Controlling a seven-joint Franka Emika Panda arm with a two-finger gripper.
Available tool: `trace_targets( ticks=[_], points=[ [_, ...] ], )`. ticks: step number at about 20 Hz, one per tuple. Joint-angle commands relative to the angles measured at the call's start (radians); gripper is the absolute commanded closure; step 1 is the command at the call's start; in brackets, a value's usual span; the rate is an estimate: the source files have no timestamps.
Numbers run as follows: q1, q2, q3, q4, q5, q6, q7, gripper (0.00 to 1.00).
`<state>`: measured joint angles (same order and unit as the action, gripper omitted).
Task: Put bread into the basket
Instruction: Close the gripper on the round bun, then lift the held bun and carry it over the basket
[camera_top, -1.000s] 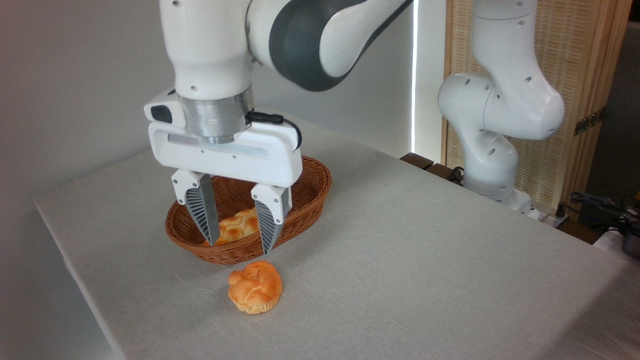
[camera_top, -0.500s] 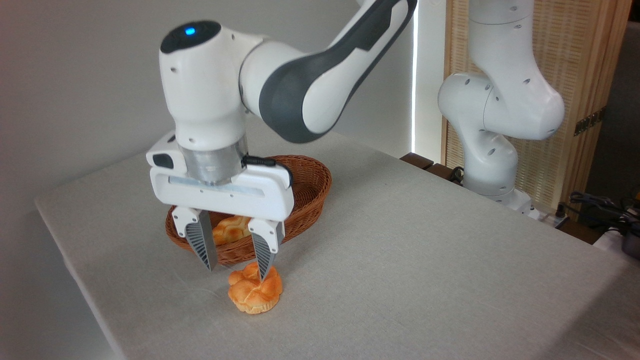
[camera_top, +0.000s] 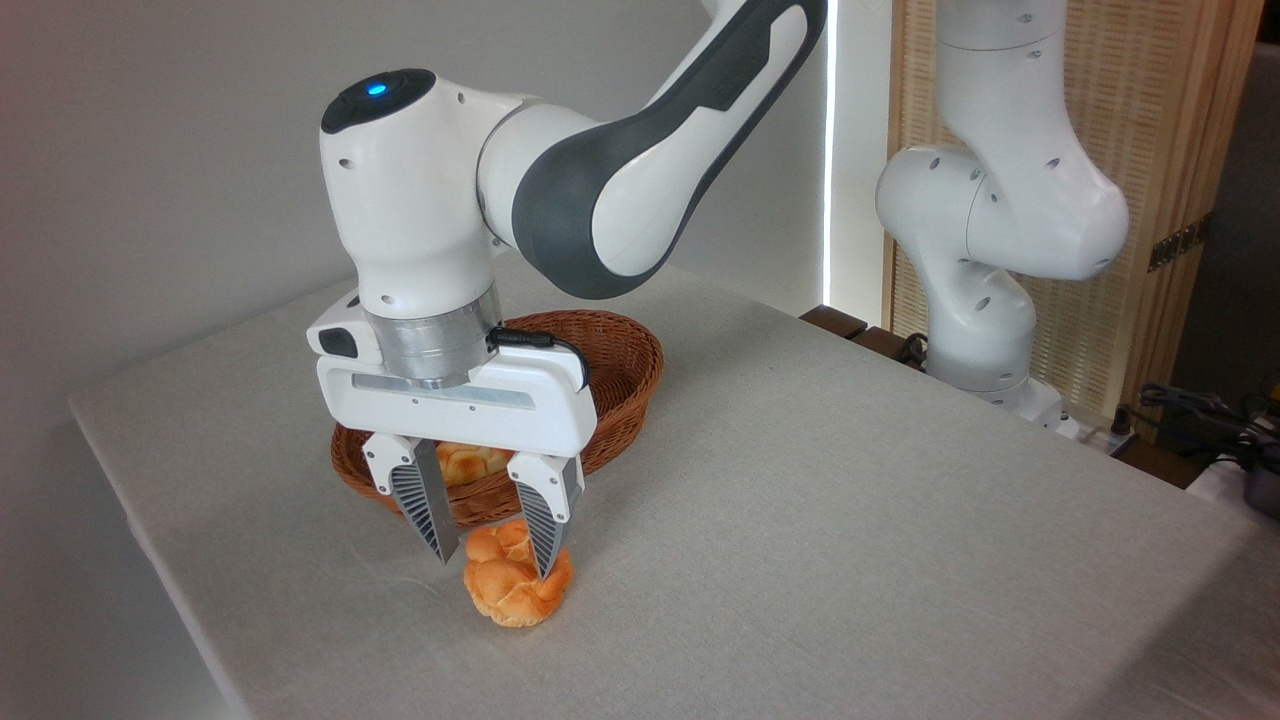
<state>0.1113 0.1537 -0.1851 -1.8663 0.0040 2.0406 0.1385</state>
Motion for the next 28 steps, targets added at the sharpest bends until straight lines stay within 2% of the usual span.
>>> trace_targets(
  ticks=[1, 5, 9, 11, 12, 15, 20, 25, 26, 28],
  points=[
    [-0.004, -0.011, 0.003, -0.017, 0.056, -0.054, -0.010, 0.00],
    [-0.016, -0.006, 0.001, -0.040, 0.060, -0.049, -0.010, 0.01],
    [-0.016, -0.005, 0.001, -0.040, 0.074, -0.045, 0.029, 0.52],
    [-0.016, -0.003, 0.001, -0.040, 0.074, -0.045, 0.035, 0.65],
    [-0.016, -0.003, 0.001, -0.040, 0.074, -0.045, 0.036, 0.68],
    [-0.016, -0.005, 0.001, -0.040, 0.074, -0.048, 0.068, 0.75],
    [-0.016, -0.005, 0.003, -0.033, 0.073, -0.051, 0.072, 0.76],
    [-0.015, -0.006, 0.006, 0.027, 0.059, -0.057, 0.076, 0.76],
    [-0.015, -0.006, 0.006, 0.050, 0.053, -0.059, 0.075, 0.76],
    [-0.010, -0.006, 0.013, 0.102, 0.002, -0.103, 0.078, 0.74]
  ],
)
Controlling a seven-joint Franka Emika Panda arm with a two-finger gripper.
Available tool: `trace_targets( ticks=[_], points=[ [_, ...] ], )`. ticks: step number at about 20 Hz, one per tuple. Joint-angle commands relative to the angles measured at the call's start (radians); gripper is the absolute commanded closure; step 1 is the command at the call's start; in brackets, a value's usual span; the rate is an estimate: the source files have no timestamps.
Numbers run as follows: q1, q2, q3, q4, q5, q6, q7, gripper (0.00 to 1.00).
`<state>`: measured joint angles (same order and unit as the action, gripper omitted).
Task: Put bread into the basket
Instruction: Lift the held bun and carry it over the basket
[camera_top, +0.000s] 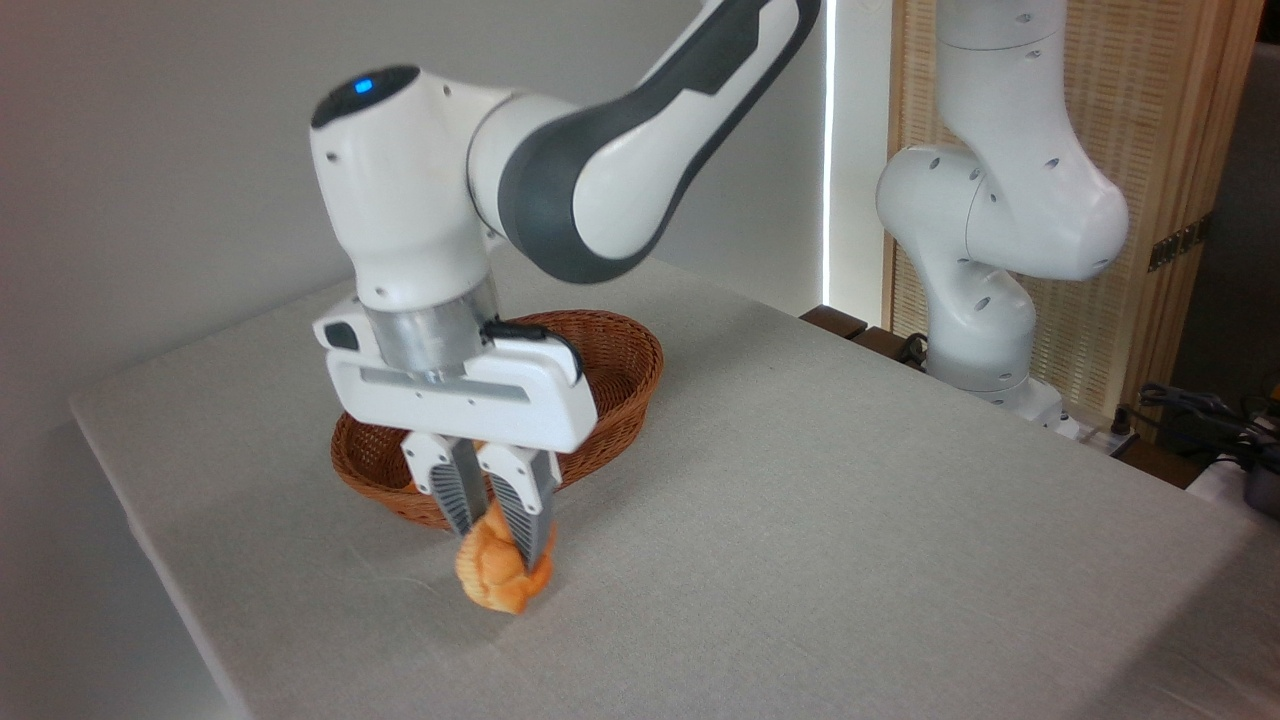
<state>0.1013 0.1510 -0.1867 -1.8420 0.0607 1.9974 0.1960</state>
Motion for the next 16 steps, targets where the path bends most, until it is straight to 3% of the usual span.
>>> trace_targets(
  ticks=[1, 3, 7, 11, 14, 16],
  points=[
    [0.001, -0.004, 0.015, 0.105, -0.067, -0.087, 0.020, 0.73],
    [0.000, -0.005, 0.000, 0.145, -0.082, -0.155, 0.020, 0.70],
    [0.002, -0.010, -0.111, 0.237, -0.130, -0.371, 0.019, 0.67],
    [0.000, -0.001, -0.253, 0.245, -0.131, -0.544, 0.017, 0.63],
    [-0.002, 0.074, -0.344, 0.237, -0.108, -0.698, 0.013, 0.63],
    [-0.005, 0.104, -0.367, 0.228, -0.101, -0.736, 0.010, 0.48]
  ],
)
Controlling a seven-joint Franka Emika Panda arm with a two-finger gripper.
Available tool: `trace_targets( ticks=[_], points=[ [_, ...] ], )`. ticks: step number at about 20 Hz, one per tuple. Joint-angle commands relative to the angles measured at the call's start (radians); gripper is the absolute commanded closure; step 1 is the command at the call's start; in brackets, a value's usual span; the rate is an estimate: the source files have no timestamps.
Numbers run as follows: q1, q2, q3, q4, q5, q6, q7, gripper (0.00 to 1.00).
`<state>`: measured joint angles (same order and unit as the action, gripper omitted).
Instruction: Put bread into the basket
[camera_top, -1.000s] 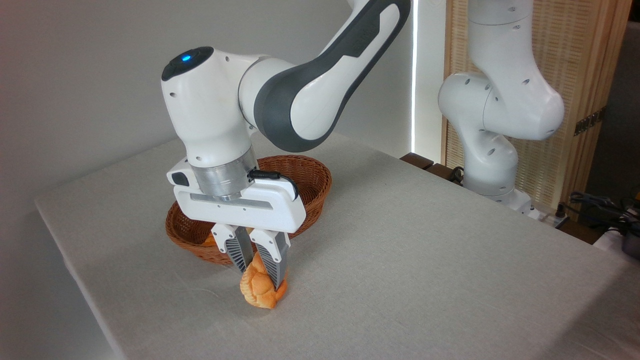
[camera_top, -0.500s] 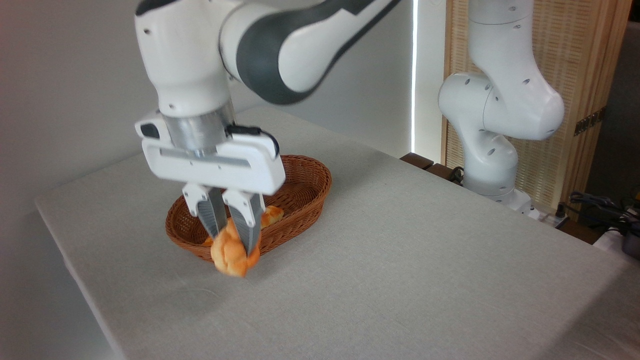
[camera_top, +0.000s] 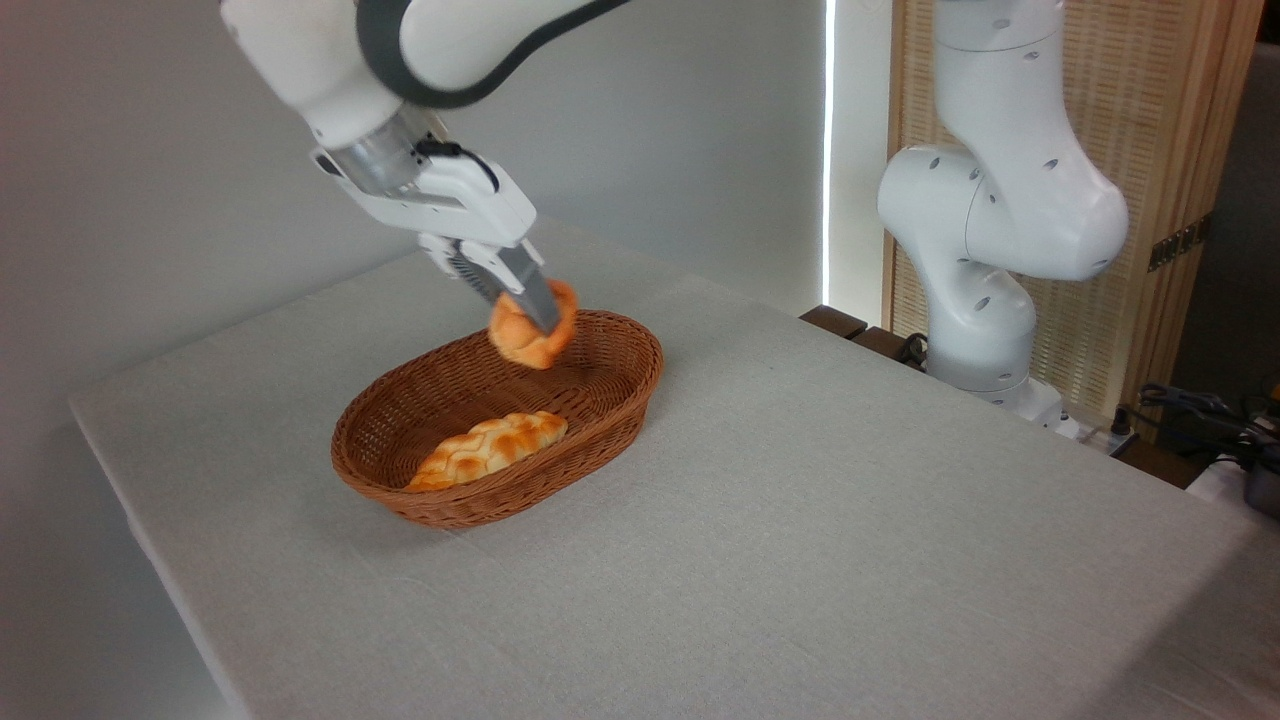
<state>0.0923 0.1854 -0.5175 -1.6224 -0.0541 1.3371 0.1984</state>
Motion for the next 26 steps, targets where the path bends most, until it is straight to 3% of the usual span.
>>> trace_targets(
  ticks=[1, 2, 3, 16, 19, 22, 26],
  points=[
    [0.007, 0.075, -0.038, 0.004, 0.014, -0.078, 0.006, 0.39],
    [0.007, 0.078, -0.038, 0.004, 0.014, -0.078, 0.001, 0.11],
    [0.007, 0.080, -0.038, 0.003, 0.014, -0.078, -0.008, 0.00],
    [0.020, 0.098, -0.015, 0.001, 0.011, -0.065, -0.099, 0.00],
    [0.023, 0.098, -0.003, 0.038, -0.021, 0.025, -0.152, 0.00],
    [0.043, 0.097, 0.025, 0.062, -0.104, 0.120, -0.186, 0.00],
    [0.043, 0.095, 0.028, 0.090, -0.107, 0.180, -0.183, 0.00]
  ],
)
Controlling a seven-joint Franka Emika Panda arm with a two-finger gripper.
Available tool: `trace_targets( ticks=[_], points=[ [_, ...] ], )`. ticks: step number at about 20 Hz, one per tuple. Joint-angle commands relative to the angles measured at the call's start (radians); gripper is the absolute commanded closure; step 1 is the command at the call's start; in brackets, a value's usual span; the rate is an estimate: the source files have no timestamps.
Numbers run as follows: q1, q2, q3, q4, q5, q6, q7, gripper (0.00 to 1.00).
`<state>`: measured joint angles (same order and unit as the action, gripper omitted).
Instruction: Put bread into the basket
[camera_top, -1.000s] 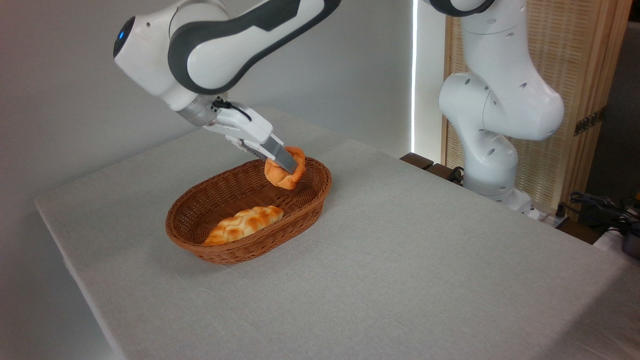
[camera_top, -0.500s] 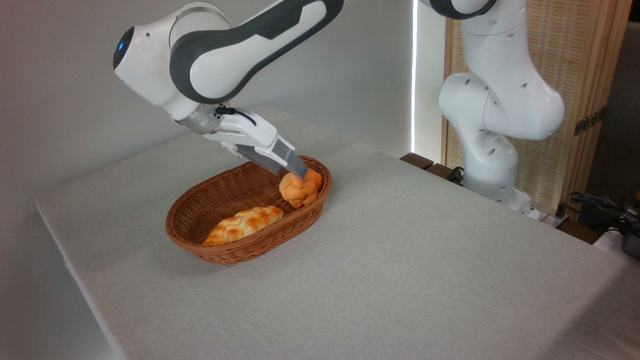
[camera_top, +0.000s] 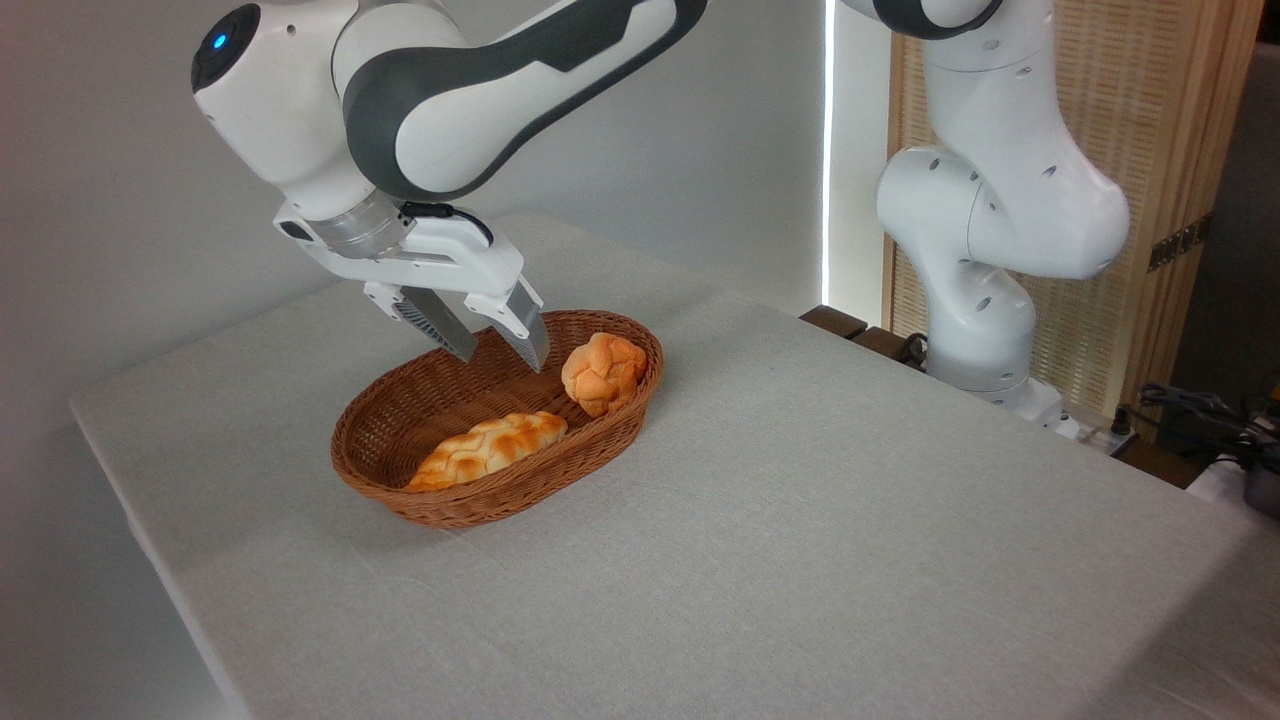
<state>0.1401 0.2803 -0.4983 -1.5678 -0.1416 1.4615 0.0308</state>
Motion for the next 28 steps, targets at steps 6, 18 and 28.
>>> trace_targets(
  ticks=[6, 18, 28],
  points=[
    [-0.014, -0.070, 0.073, 0.110, 0.114, 0.151, 0.283, 0.00],
    [-0.154, -0.272, 0.480, 0.002, 0.099, 0.125, 0.770, 0.00],
    [-0.177, -0.291, 0.472, -0.054, 0.100, 0.112, 0.666, 0.00]
  ],
)
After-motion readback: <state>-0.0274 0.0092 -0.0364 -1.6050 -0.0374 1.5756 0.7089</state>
